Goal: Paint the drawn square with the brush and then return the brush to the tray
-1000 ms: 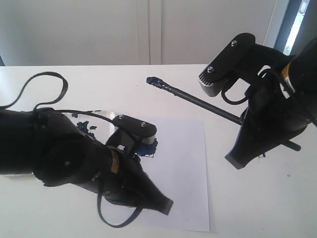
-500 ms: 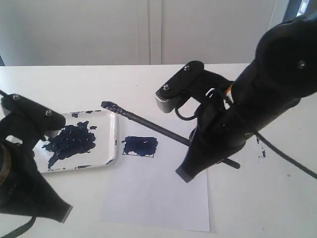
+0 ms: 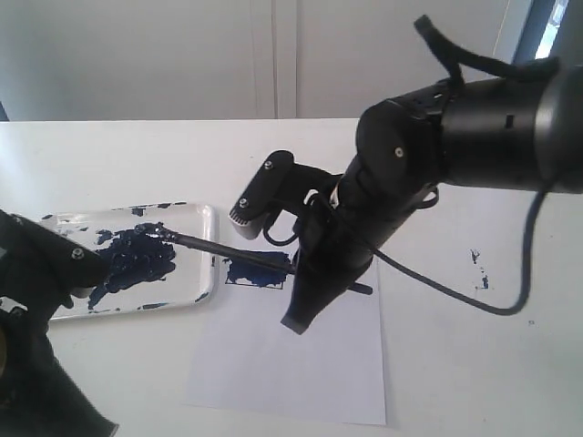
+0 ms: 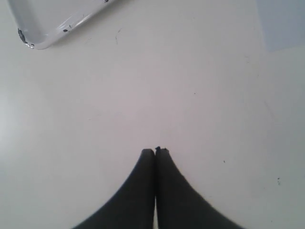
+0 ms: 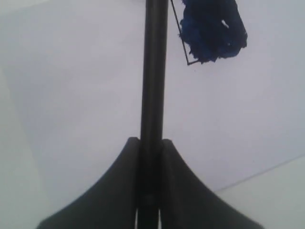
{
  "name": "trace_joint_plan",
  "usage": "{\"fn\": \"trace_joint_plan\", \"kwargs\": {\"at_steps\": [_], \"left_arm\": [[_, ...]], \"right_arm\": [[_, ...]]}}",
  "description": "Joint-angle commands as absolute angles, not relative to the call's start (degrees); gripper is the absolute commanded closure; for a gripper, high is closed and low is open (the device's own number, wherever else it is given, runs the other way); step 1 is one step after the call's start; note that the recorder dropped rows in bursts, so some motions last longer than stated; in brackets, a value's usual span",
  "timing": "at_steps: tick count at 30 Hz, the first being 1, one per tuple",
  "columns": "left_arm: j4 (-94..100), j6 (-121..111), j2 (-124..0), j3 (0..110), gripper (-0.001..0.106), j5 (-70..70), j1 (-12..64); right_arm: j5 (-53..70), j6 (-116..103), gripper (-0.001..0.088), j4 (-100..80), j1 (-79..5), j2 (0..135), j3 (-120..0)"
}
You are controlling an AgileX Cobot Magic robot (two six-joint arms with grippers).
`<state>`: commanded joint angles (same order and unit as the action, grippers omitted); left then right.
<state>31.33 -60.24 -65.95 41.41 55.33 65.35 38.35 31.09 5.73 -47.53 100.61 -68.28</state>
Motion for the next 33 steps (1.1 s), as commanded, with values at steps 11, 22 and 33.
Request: {"fn": "trace_joint_plan", "kwargs": {"at_steps": [11,22,33], "left_arm": [[32.0,-60.0,-65.9,41.4,0.105,55.3,65.3],[32.6,-60.0,-65.9,41.4,0.105,55.1,65.3],[34.5,-58.6,-65.9,41.4,0.105,55.2,65.3]], "right_arm": [[40.2,31.3,0.0868,1.8,-47.5,109.6,-72.9],[38.7,27.1,0.0536,1.4,-47.5,110.4,-75.4],[41.4,24.6,0.0216,1.3,-47.5,106.4,-75.9]]}}
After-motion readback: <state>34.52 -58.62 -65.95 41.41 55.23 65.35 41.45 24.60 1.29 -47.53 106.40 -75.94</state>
